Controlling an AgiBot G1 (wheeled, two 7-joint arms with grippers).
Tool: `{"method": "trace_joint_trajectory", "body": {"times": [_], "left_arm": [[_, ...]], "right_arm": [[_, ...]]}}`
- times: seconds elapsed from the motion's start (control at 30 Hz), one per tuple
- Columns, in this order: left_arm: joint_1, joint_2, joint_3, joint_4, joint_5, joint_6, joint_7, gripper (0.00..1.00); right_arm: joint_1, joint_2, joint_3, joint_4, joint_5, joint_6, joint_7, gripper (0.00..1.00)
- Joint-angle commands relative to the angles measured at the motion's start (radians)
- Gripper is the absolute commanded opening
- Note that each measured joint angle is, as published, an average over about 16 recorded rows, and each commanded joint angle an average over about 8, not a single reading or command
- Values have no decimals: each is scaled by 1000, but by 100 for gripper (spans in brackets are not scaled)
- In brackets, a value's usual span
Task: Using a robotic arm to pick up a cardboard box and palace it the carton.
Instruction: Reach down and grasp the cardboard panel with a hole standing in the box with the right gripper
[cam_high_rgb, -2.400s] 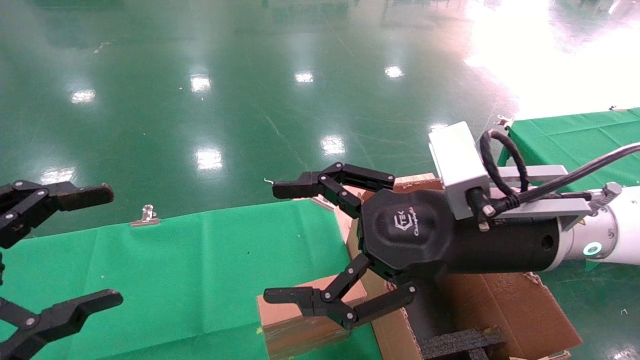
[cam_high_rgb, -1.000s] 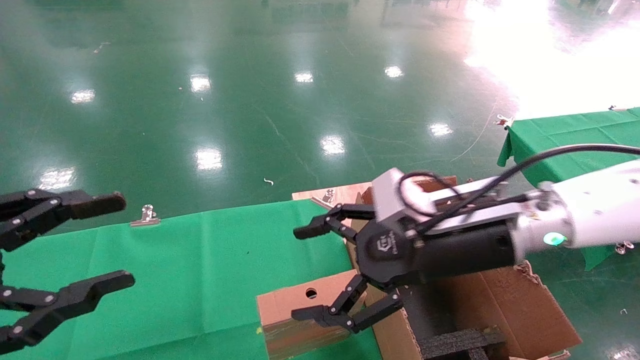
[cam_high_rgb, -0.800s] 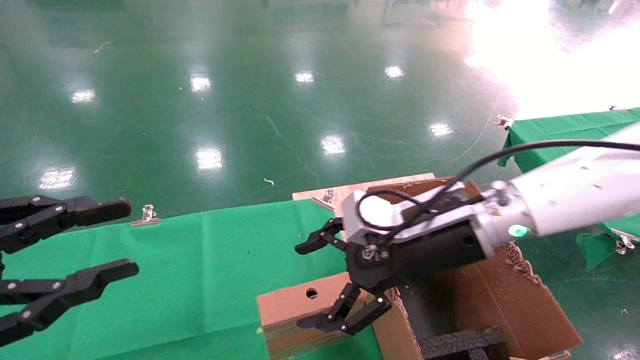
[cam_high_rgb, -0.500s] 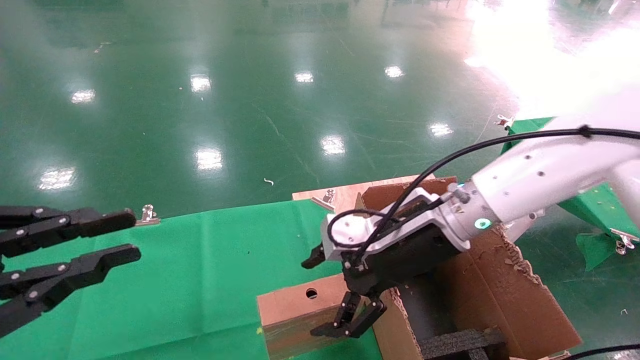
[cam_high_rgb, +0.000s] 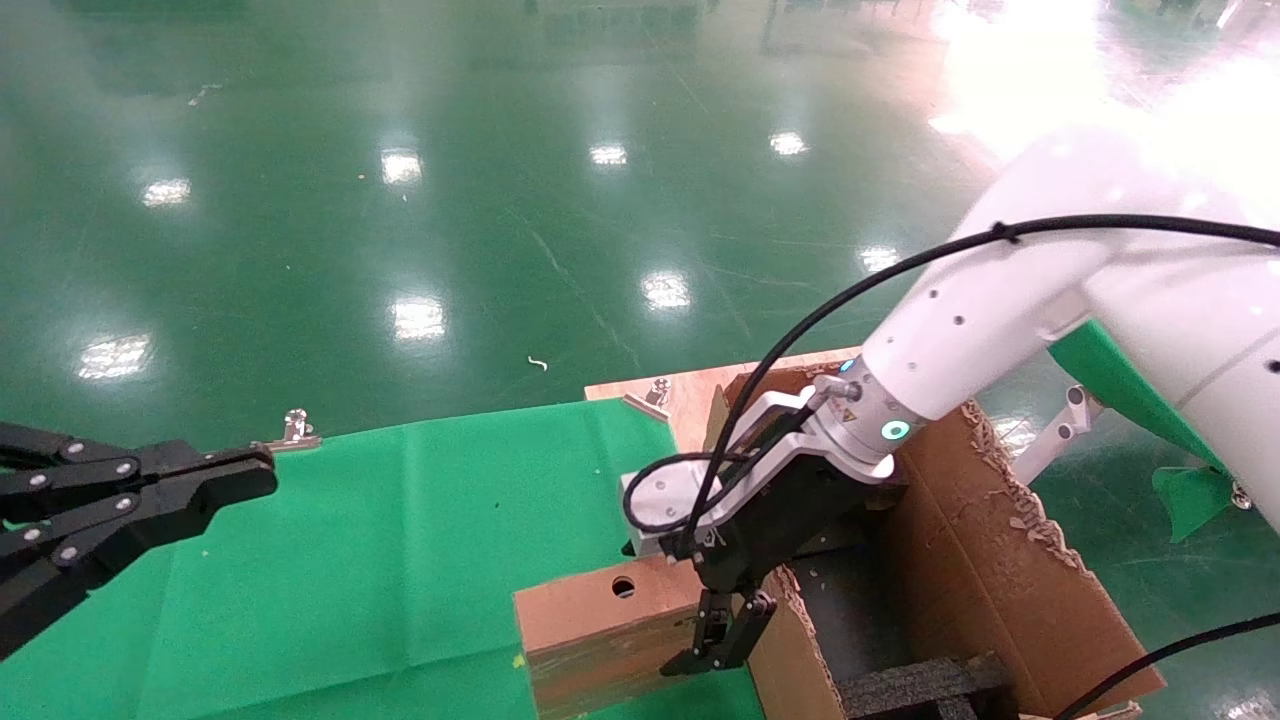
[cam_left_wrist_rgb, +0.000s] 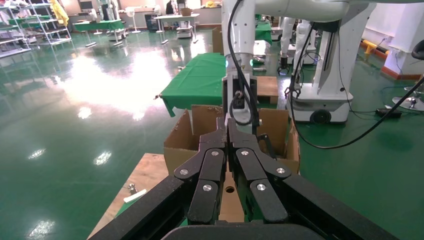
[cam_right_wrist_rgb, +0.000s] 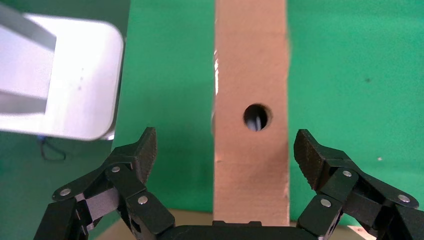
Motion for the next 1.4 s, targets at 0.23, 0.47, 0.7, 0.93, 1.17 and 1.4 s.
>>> {"method": "trace_joint_trajectory", "body": {"times": [0.23, 0.47, 0.7, 0.93, 1.17, 1.4], "left_arm": [[0, 0, 0, 0, 0, 0, 0, 36], [0, 0, 0, 0, 0, 0, 0, 100], [0, 0, 0, 0, 0, 0, 0, 100], [0, 0, 0, 0, 0, 0, 0, 100], [0, 0, 0, 0, -1, 0, 0, 100], [0, 0, 0, 0, -1, 0, 0, 100]], "right_arm": [[46, -61, -109, -83, 13, 1, -66, 100], [66, -91, -169, -123, 34, 2, -95, 72], [70, -94, -175, -127, 40, 3, -97, 0], [66, -90, -166, -121, 36, 3, -96, 0], [63, -87, -162, -117, 33, 3, -95, 0], [62, -86, -159, -115, 32, 2, -94, 0]]}}
